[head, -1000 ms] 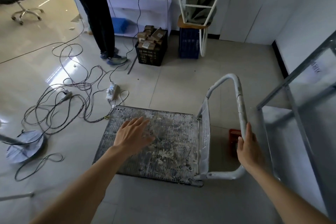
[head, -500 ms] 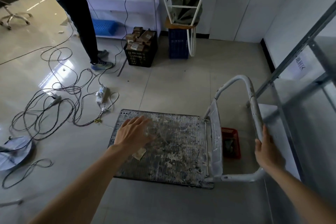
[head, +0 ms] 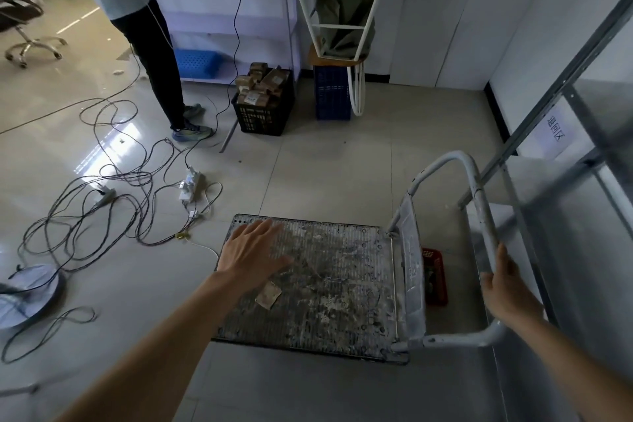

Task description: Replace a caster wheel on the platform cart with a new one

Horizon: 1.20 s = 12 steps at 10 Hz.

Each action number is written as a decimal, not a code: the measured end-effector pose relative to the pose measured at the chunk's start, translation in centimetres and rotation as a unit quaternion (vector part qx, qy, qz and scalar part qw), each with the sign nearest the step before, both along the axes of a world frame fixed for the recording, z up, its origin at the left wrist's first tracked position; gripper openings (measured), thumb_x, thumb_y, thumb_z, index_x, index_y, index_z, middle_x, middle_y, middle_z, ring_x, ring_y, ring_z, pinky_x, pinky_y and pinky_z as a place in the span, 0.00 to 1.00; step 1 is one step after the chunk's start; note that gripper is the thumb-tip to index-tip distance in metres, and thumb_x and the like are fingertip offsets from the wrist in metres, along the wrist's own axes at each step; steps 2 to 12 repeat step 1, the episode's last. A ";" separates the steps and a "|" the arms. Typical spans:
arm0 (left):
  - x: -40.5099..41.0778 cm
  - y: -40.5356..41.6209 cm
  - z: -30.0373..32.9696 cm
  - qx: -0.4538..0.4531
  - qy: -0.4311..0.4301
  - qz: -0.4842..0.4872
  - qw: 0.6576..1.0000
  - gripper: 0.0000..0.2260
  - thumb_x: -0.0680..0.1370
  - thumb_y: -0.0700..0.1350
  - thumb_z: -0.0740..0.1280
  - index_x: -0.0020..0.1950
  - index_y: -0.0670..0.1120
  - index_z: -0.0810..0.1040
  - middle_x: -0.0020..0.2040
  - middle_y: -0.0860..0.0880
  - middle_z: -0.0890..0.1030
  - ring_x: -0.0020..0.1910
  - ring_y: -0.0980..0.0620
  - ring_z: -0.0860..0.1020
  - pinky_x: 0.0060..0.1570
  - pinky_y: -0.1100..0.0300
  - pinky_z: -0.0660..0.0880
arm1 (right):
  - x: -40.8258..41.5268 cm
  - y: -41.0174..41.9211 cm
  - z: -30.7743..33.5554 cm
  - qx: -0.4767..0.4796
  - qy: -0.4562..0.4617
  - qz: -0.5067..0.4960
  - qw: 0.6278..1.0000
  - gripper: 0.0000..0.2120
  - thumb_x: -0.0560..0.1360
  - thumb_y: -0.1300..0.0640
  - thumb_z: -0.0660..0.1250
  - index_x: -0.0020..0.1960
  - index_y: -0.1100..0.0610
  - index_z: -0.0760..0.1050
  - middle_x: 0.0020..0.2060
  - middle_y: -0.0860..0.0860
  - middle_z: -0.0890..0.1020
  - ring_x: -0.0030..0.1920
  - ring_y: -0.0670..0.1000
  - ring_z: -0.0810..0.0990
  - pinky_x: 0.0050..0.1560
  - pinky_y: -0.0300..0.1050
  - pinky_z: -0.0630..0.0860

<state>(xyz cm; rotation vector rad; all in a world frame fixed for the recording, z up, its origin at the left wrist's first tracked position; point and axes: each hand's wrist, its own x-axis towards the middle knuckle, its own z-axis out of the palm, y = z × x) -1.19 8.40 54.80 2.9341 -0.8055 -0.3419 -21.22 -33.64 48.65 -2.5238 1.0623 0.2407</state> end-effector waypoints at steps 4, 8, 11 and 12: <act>0.2 -0.2 2.4 -0.001 -0.014 -0.007 1.000 0.37 0.77 0.66 0.65 0.81 0.52 0.59 0.81 0.49 0.60 0.78 0.50 0.61 0.76 0.52 0.58 | 0.6 1.7 1.9 -0.067 0.035 0.058 0.995 0.39 0.83 0.44 0.56 0.81 0.57 0.37 0.82 0.56 0.47 0.78 0.61 0.60 0.71 0.60 0.69; 0.2 -0.2 2.4 -0.001 -0.014 -0.007 1.000 0.37 0.77 0.66 0.65 0.81 0.52 0.59 0.81 0.49 0.60 0.78 0.50 0.61 0.76 0.52 0.58 | 0.6 1.7 1.9 -0.067 0.035 0.058 0.995 0.39 0.83 0.44 0.56 0.81 0.57 0.37 0.82 0.56 0.47 0.78 0.61 0.60 0.71 0.60 0.69; 0.2 -0.2 2.4 -0.001 -0.014 -0.007 1.000 0.37 0.77 0.66 0.65 0.81 0.52 0.59 0.81 0.49 0.60 0.78 0.50 0.61 0.76 0.52 0.58 | 0.6 1.7 1.9 -0.067 0.035 0.058 0.995 0.39 0.83 0.44 0.56 0.81 0.57 0.37 0.82 0.56 0.47 0.78 0.61 0.60 0.71 0.60 0.69; 0.2 -0.2 2.4 -0.001 -0.014 -0.007 1.000 0.37 0.77 0.66 0.65 0.81 0.52 0.59 0.81 0.49 0.60 0.78 0.50 0.61 0.76 0.52 0.58 | 0.6 1.7 1.9 -0.067 0.035 0.058 0.995 0.39 0.83 0.44 0.56 0.81 0.57 0.37 0.82 0.56 0.47 0.78 0.61 0.60 0.71 0.60 0.69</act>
